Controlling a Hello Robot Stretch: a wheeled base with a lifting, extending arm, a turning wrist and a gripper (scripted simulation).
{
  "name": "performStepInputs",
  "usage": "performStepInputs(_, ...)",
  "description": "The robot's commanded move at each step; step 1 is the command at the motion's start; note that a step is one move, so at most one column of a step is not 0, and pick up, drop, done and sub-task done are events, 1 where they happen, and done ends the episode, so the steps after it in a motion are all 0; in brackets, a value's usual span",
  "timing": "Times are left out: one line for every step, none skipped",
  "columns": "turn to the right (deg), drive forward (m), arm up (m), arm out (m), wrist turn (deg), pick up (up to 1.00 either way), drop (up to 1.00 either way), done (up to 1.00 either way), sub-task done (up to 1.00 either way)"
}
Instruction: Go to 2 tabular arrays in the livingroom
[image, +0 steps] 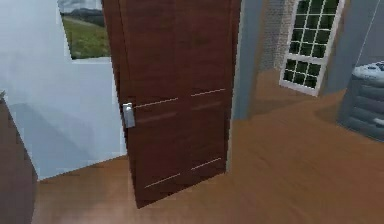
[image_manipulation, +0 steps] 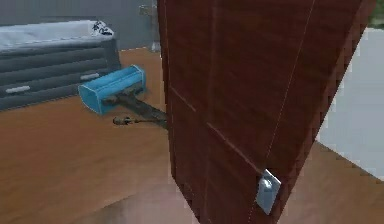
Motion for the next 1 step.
performStepInputs(0.0, 0.05, 0.0, 0.0, 0.0, 0.0, 0.0, 0.0, 0.0)
